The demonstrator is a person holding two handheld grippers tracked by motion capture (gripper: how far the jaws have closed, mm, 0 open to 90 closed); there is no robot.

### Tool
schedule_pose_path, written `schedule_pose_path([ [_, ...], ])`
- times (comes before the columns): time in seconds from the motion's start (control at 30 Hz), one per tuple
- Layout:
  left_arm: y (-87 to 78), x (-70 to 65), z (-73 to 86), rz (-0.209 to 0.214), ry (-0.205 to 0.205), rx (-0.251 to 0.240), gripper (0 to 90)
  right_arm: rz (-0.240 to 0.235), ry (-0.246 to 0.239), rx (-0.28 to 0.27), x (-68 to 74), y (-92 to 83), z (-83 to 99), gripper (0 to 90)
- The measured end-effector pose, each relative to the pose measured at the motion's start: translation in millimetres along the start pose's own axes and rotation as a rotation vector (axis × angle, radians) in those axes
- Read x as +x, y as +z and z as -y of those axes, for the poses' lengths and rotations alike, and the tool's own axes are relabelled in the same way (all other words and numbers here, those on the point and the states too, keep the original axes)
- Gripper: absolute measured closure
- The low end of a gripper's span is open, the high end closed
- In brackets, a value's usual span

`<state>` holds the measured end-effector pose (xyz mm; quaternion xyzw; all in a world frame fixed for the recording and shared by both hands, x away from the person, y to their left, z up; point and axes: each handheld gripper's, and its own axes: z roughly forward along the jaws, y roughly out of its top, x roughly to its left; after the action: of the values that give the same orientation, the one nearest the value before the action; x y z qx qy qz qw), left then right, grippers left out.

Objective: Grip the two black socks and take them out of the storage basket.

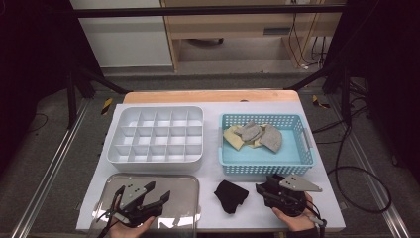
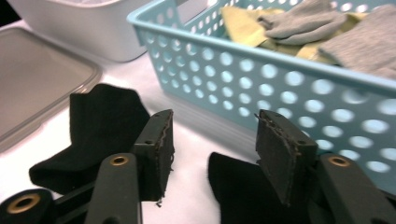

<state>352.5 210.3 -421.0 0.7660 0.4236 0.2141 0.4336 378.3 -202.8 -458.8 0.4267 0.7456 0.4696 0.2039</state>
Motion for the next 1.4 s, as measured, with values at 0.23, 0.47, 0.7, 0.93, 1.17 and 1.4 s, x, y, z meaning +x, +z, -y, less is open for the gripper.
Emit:
schedule_pose_path([
  [0.23, 19.4, -23.3, -9.2, 0.025, 0.05, 0.011, 41.2, -0.021, -0.022, 0.034, 5.2, 10.2, 3.8, 54.4],
  [0.47, 31.7, -40.2, -13.5, 0.052, 0.069, 0.027, 43.4, -0.044, -0.034, 0.04, 7.9, 14.1, 2.9, 62.4],
  [0.7, 45.1, -58.3, -16.7, 0.081, 0.096, 0.039, 45.1, -0.063, -0.04, 0.051, 8.0, 17.5, 2.9, 69.3],
  [0.93, 64.0, -79.0, -15.3, 0.13, 0.115, 0.073, 45.2, -0.086, -0.027, 0.073, 7.9, 19.9, 4.9, 71.9],
  [1.17, 72.0, -102.1, -15.5, 0.162, 0.148, 0.09, 45.7, -0.117, -0.045, 0.086, 11.2, 20.4, 8.0, 76.0],
  [1.4, 86.5, -121.6, -8.5, 0.172, 0.174, 0.134, 45.6, -0.121, -0.051, 0.111, 11.2, 25.7, 11.7, 77.5],
])
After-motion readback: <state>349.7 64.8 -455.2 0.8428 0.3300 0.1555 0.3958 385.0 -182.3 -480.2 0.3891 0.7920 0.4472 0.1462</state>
